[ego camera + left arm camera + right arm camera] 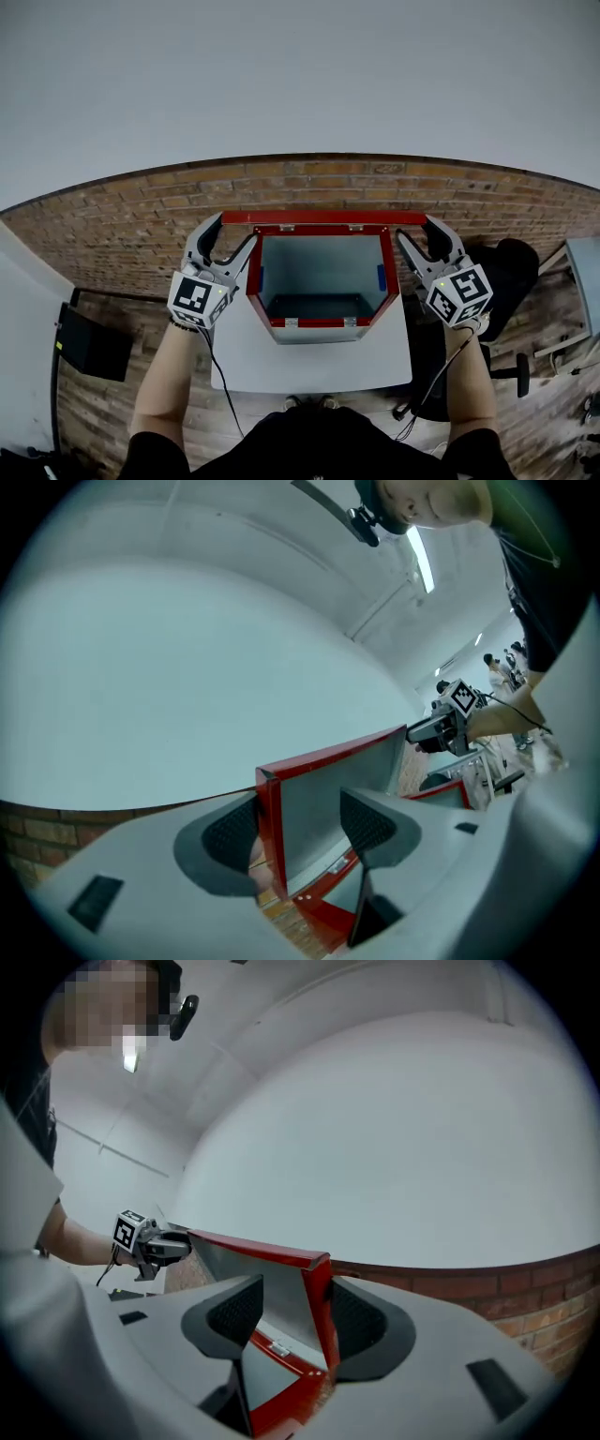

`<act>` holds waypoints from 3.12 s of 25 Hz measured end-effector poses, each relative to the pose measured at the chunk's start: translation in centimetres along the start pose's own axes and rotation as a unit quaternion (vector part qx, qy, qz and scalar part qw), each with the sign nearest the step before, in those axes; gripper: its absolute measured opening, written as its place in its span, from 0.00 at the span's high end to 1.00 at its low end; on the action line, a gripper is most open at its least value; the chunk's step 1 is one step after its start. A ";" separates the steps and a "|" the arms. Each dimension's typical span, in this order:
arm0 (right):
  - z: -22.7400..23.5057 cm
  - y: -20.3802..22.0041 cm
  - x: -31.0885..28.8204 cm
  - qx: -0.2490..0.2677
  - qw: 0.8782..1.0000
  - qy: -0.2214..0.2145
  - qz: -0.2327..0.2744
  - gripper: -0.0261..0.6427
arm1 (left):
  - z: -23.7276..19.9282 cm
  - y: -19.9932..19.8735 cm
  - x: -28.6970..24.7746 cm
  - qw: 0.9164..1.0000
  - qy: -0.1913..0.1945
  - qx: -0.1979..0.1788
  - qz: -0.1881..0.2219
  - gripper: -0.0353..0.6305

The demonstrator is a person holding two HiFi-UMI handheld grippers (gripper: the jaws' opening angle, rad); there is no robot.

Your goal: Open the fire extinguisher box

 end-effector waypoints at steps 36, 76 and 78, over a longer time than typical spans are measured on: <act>8.5 1.0 -11.3 -0.045 0.996 0.069 -0.033 0.81 | -9.0 0.2 -11.1 0.990 -0.058 0.121 -0.044 0.60; -19.9 5.9 8.2 -0.093 0.994 -0.057 0.007 0.93 | 14.8 9.4 12.3 0.981 0.051 0.182 -0.031 0.88; -20.8 6.6 8.6 -0.100 0.993 -0.057 -0.005 0.93 | 16.2 10.1 12.3 0.978 0.066 0.192 -0.042 0.88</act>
Point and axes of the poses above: the fingertips, and each gripper's own axes: x backward along the fingers, z to its right, y out of its underside, the point moved 8 cm from there along x, backward along the fingers, and after that the axes turned 10 degrees about x, right-handed, at the moved point
